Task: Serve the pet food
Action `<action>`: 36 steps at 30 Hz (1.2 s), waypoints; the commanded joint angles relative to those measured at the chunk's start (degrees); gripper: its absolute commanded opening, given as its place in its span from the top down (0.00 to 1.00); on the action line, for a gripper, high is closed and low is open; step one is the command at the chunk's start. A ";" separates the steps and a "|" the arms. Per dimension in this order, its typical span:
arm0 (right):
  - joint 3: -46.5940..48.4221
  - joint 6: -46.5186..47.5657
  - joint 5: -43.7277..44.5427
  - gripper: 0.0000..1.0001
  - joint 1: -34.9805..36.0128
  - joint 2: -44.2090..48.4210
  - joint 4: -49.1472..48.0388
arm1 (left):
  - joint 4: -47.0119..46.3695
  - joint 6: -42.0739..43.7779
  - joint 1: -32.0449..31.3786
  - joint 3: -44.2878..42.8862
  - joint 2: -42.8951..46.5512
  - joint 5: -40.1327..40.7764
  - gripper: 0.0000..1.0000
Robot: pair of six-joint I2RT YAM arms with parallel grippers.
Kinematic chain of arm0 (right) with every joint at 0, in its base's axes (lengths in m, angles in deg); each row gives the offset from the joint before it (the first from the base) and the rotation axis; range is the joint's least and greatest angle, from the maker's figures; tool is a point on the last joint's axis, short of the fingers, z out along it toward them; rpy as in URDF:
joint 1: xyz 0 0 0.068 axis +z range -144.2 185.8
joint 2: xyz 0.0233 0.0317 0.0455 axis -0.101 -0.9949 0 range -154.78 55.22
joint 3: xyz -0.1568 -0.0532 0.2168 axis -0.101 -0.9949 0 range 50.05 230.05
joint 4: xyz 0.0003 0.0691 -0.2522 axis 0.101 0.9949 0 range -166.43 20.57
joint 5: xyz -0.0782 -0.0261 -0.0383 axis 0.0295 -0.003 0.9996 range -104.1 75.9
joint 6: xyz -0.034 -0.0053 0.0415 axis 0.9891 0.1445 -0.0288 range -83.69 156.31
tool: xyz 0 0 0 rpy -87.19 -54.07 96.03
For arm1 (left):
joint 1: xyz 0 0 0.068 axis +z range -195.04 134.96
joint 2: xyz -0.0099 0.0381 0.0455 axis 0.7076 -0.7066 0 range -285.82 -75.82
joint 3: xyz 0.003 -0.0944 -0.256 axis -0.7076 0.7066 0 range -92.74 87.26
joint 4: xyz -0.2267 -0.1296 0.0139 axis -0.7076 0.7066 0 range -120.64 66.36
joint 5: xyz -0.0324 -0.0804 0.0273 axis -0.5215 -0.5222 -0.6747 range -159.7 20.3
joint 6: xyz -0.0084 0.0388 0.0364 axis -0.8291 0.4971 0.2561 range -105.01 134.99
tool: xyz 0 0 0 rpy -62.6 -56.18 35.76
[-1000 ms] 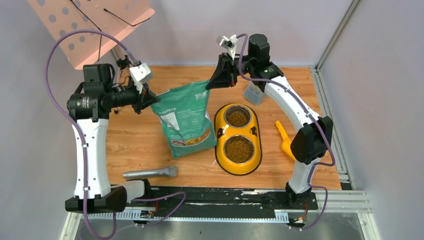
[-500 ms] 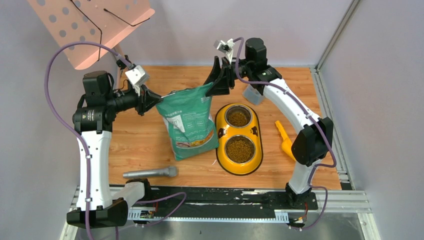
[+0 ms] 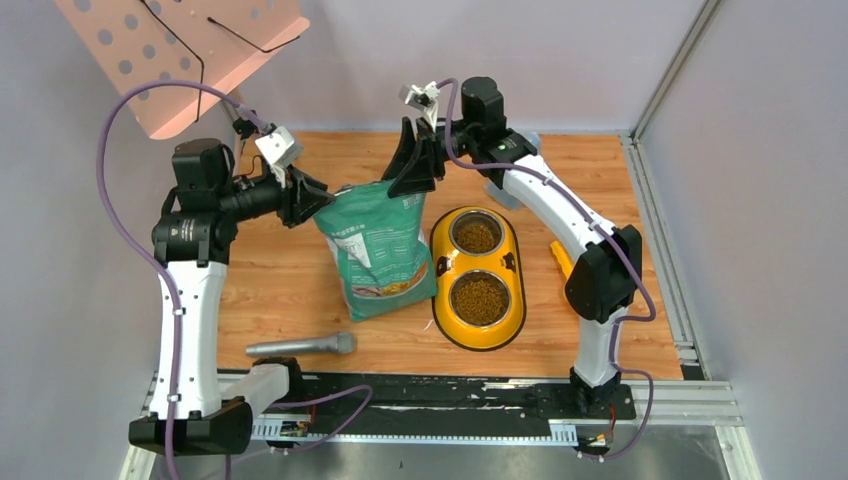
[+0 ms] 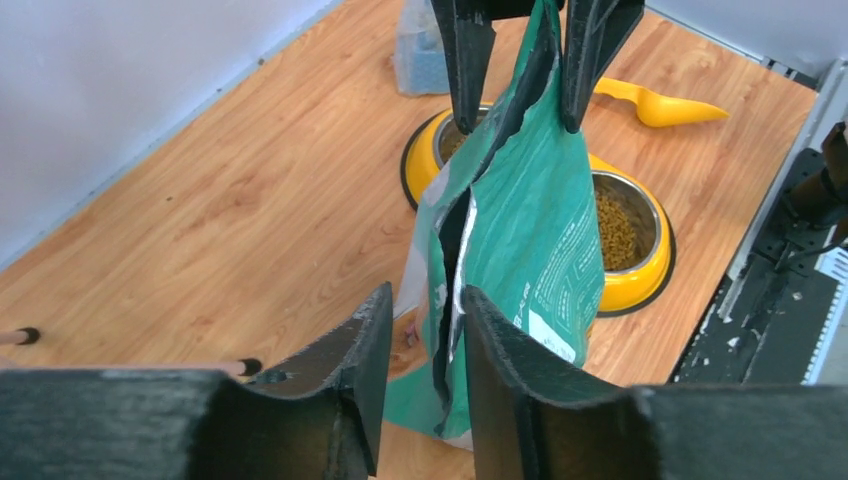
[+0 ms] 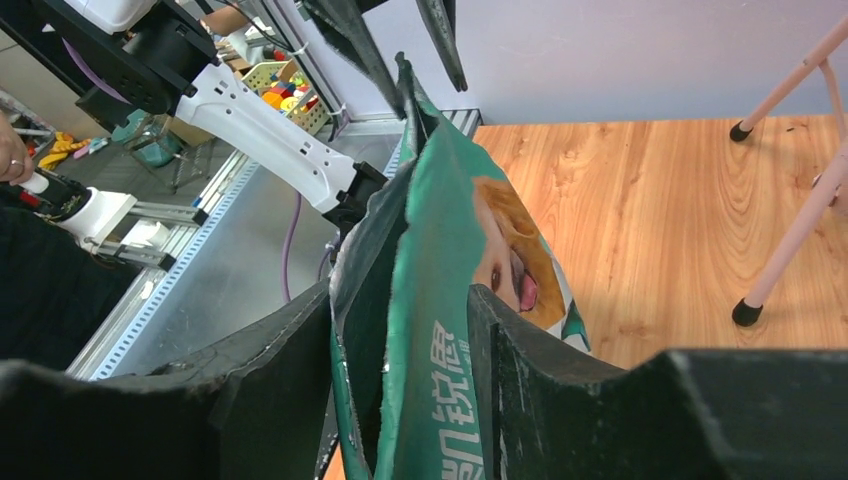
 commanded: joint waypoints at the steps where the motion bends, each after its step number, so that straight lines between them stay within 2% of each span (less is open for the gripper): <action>1: 0.17 0.89 -0.45 0.54 0.25 0.05 -1.36 | -3.96 -3.34 -1.97 0.97 0.86 1.62 0.55; 2: 0.17 0.89 -0.55 0.58 0.31 0.03 -1.36 | -4.12 -3.43 -2.12 1.16 0.69 1.89 0.47; 4: 0.38 0.86 -1.13 0.66 0.44 -0.17 -1.32 | -4.23 -3.25 -4.03 1.35 0.18 2.00 0.41; 6: 0.73 0.98 -1.58 0.74 0.54 -0.13 -1.40 | -4.13 -2.90 -4.98 1.11 -0.52 1.83 0.39; 11: 0.68 1.31 -1.18 0.85 0.58 0.17 -1.34 | -3.28 -2.67 -7.92 -0.17 -2.77 -0.46 0.40; 14: 0.60 1.53 -1.08 0.89 0.58 0.71 -1.25 | -1.86 -2.13 -9.60 -0.75 -4.23 -1.24 0.45; 16: 0.38 2.03 -0.87 0.96 0.58 1.15 -1.13 | -0.85 -1.34 -10.06 -1.21 -4.99 -1.55 0.54; 17: 0.33 2.30 -0.54 1.00 0.60 1.32 -0.93 | -0.74 -1.29 -10.20 -1.56 -5.43 -1.61 0.63; 18: 0.26 2.61 0.05 1.00 0.58 1.50 -0.57 | -0.66 -1.35 -10.29 -1.73 -5.66 -1.77 0.67; 19: 0.17 3.14 0.55 1.00 0.57 1.70 -0.03 | -0.60 -1.34 -10.33 -2.01 -5.99 -1.86 0.78; 21: 0.03 4.32 1.16 1.00 0.56 1.93 0.98 | -0.57 -1.13 -10.50 -2.19 -6.13 -1.75 0.91; 22: 0.13 4.65 1.35 0.93 0.60 1.95 1.43 | -0.55 -0.85 -10.58 -2.22 -6.10 -1.21 0.95; 23: 0.29 4.73 1.53 0.79 0.70 1.79 1.67 | -0.59 -0.65 -10.62 -2.18 -5.99 -0.90 1.00; 24: 0.39 4.80 1.57 0.67 0.87 1.57 1.85 | -0.56 -0.31 -10.66 -2.13 -5.90 -0.85 1.00; 26: 1.06 5.12 1.52 0.55 1.67 0.82 2.27 | -0.56 -0.12 -10.69 -2.14 -5.75 -0.88 1.00; 27: 1.66 5.34 1.45 0.53 2.14 0.20 2.49 | -0.57 -0.06 -10.76 -2.10 -5.68 -0.91 1.00; 31: 4.28 5.98 2.02 0.55 4.07 -1.82 3.01 | -0.58 0.39 -11.12 -2.12 -5.67 -0.80 1.00; 34: 5.99 5.96 3.48 0.63 5.12 -3.09 3.46 | -0.55 0.29 -11.22 -2.52 -5.72 -0.69 1.00; 36: 6.36 5.99 4.18 0.71 5.43 -3.20 3.62 | -0.62 0.26 -11.22 -2.85 -5.72 -0.44 1.00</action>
